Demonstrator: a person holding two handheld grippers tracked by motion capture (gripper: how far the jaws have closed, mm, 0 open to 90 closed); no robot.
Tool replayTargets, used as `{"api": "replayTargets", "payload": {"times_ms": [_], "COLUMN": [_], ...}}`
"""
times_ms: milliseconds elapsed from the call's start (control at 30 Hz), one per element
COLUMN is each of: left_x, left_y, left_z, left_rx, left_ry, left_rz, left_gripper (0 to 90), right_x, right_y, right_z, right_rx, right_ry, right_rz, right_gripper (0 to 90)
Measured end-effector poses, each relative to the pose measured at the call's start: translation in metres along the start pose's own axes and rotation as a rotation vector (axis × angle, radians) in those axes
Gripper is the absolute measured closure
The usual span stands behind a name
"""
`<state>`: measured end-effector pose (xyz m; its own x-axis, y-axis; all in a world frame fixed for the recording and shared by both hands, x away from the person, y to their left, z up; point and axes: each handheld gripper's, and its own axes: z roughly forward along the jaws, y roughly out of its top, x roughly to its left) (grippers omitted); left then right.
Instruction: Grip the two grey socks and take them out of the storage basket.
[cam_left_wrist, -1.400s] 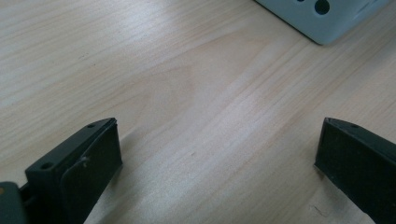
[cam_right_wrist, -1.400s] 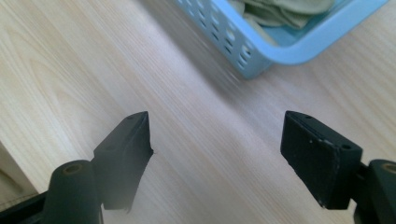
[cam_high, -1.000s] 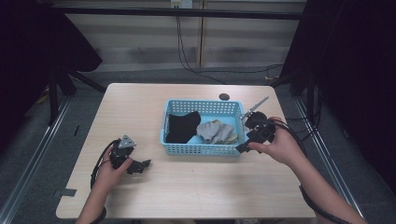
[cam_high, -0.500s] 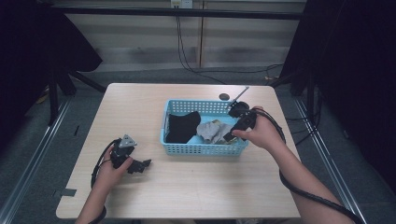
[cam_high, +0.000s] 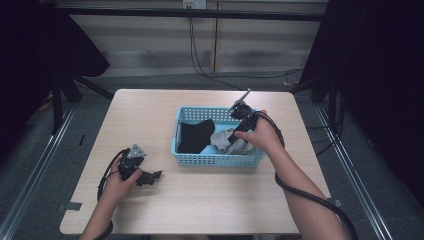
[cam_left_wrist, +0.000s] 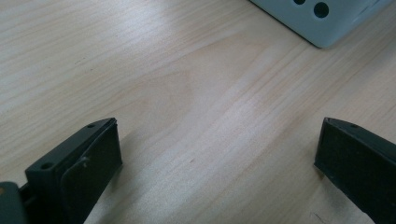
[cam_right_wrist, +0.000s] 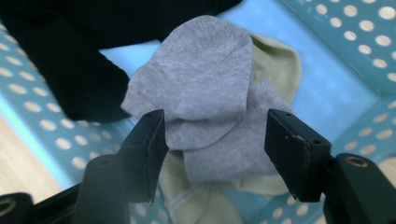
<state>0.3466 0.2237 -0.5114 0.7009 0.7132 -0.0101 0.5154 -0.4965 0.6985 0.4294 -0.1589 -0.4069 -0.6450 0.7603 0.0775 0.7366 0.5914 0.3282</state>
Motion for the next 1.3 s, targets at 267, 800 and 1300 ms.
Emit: {"api": "replayTargets", "payload": {"times_ms": [267, 800, 1300], "left_x": [0.000, -0.001, -0.001], "left_y": [0.000, 0.000, 0.000], "left_z": [0.000, 0.000, -0.001], "left_rx": [-0.001, -0.002, 0.001], "left_ry": [-0.011, -0.017, -0.022], "left_rz": [-0.003, 0.006, 0.009], "left_gripper": [0.0, 0.0, 0.0], "right_x": [0.001, 0.002, 0.004], "right_y": [0.006, 0.013, 0.028], "right_z": [0.031, 0.014, -0.031], "right_rx": [0.051, 0.076, 0.086], "right_ry": [-0.023, 0.013, 0.001], "right_rz": [-0.019, -0.037, -0.081], "right_gripper": [45.4, 85.6, 85.8]}}
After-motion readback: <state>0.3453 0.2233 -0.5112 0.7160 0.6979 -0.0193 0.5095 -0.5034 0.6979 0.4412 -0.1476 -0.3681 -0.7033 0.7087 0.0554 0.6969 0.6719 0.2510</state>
